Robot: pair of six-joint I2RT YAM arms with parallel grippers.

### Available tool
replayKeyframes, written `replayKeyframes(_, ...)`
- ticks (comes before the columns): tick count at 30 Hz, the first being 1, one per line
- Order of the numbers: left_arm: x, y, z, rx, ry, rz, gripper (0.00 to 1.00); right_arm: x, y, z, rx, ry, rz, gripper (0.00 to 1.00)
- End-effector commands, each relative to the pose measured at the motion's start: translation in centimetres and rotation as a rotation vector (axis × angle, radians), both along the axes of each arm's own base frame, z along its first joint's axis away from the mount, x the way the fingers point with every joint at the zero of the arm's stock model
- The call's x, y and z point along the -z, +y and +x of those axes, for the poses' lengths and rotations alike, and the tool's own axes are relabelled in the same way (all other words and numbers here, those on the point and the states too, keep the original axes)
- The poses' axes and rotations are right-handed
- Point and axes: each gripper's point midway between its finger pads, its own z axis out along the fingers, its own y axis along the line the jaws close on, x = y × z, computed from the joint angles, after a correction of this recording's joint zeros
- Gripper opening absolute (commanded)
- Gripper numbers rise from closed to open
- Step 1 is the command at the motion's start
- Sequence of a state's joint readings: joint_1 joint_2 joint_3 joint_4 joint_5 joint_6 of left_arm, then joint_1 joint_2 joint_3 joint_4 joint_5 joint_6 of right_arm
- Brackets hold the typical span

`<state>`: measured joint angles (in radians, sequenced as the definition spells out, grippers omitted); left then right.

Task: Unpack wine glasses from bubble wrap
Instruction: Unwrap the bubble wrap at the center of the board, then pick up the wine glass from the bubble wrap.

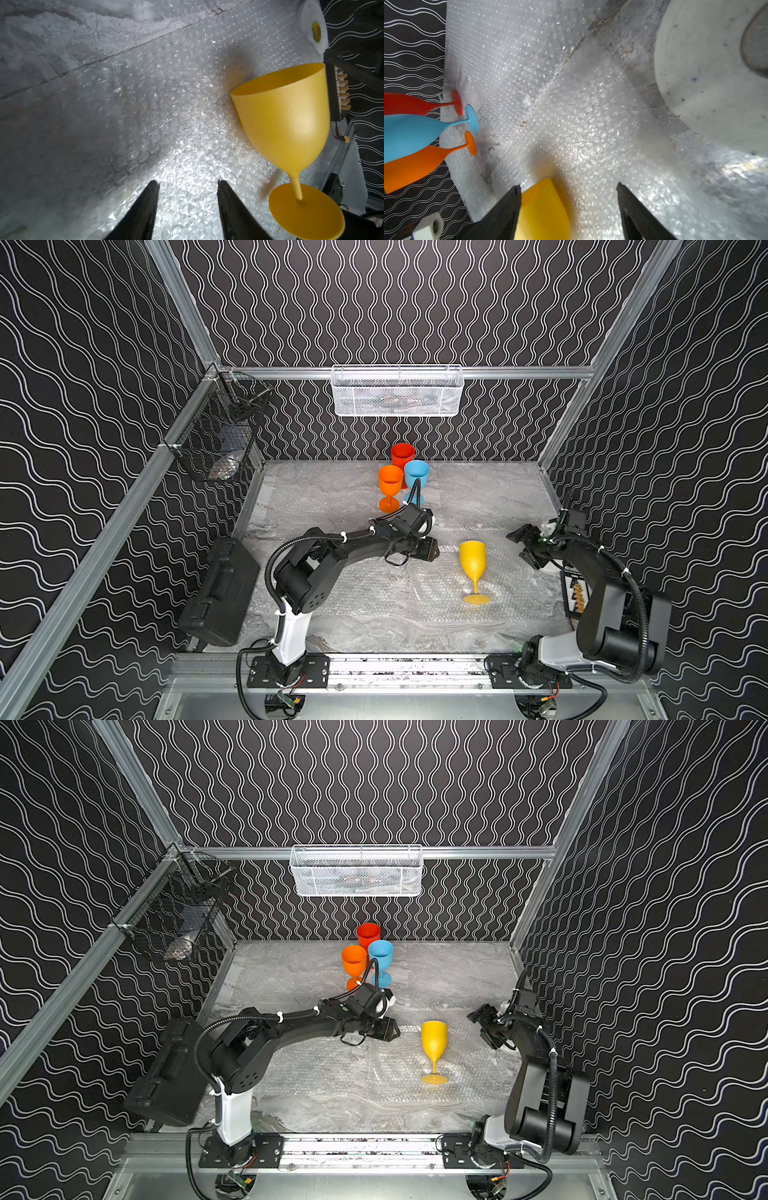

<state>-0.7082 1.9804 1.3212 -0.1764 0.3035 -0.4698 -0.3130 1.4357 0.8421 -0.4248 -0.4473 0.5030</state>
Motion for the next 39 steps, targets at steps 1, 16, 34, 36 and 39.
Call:
replayKeyframes(1,-0.8,-0.4,-0.2,0.015,-0.004,-0.016,0.51,-0.2,1.2,-0.5,-0.064,0.031,-0.012,0.74)
replayKeyframes(16,-2.6,0.3,-1.3,0.006,-0.055,-0.062,0.52,-0.1,9.7,-3.3,-0.402,0.134,-0.217,0.79)
replayKeyframes(34,-5.1,2.1,-2.6,0.002,-0.185,-0.126,0.52,1.0,11.8,-4.5,-0.519,0.166,-0.328,0.87)
replayKeyframes(36,-5.3,2.4,-2.7,0.0,-0.203,-0.127,0.52,1.3,11.8,-4.6,-0.526,0.174,-0.334,0.87)
replayKeyframes(39,-5.5,2.7,-2.7,-0.008,-0.224,-0.132,0.52,1.7,12.1,-4.6,-0.54,0.18,-0.339,0.87)
